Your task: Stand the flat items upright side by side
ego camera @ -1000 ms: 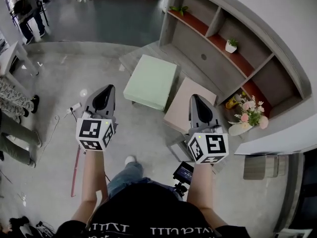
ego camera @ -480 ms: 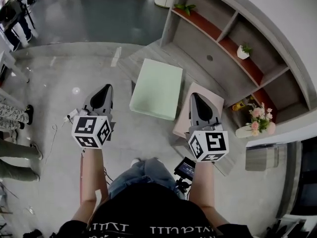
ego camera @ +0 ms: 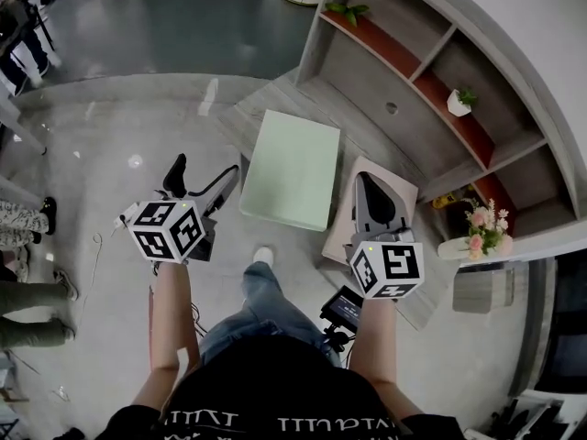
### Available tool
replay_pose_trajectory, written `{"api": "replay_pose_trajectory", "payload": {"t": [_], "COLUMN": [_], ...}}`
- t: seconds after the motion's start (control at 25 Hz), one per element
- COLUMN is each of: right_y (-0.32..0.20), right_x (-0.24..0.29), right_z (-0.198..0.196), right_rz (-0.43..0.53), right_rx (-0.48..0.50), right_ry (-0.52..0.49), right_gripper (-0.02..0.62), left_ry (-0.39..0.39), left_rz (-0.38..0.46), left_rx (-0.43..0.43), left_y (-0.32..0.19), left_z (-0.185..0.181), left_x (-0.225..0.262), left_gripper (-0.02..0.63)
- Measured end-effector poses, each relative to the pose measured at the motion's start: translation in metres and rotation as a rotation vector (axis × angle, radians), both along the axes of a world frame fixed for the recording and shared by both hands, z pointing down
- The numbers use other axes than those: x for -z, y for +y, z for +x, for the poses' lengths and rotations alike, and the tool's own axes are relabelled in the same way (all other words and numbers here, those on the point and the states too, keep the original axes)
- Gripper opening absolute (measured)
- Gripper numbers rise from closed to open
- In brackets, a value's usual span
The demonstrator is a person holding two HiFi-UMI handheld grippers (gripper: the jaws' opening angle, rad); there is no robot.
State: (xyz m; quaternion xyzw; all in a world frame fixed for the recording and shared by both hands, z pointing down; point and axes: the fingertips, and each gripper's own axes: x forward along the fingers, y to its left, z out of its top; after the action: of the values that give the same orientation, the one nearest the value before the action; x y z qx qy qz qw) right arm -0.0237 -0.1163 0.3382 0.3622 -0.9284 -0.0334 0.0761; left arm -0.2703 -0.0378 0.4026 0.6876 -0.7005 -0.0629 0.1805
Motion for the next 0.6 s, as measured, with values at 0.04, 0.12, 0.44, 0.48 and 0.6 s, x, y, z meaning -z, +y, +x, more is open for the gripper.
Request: {"api": "replay_pose_trajectory", "payload": {"t": [0.04, 0.12, 0.44, 0.48, 0.6], "right_y": [-0.006, -0.019, -0.082, -0.090, -0.111], "right_x": [-0.002, -0.007, -0.043, -0.048, -0.065], "right_z": [-0.001, -0.003, -0.021, -0.023, -0.026], "right_rz": [-0.004, -0.018, -0.112, -0.123, -0.170], "right_rx": [-0.005, -0.018, -0.055, -0.059, -0.081], "right_ry": [0.001, -0.002, 0.002, 0.004, 0.003], "right_gripper": [0.015, 0.015, 0.015, 0.015, 0.015], "left_ry": [0.018, 0.039, 0.088, 0.122, 0.253], "left_rz": [-0.016, -0.059, -0.280, -0.305, -0.395], "left_rx": [-0.023, -0.081, -0.306, -0.326, -0.375], "left_y": [-0.007, -0.023, -0.094, -0.101, -0.114], "left_z": [0.000, 0.001, 0.005, 0.004, 0.005], "left_x": [-0.005, -0.020, -0.097, -0.108, -0.148], "left_gripper": [0.506, 0.506, 0.502, 0.501, 0.492]}}
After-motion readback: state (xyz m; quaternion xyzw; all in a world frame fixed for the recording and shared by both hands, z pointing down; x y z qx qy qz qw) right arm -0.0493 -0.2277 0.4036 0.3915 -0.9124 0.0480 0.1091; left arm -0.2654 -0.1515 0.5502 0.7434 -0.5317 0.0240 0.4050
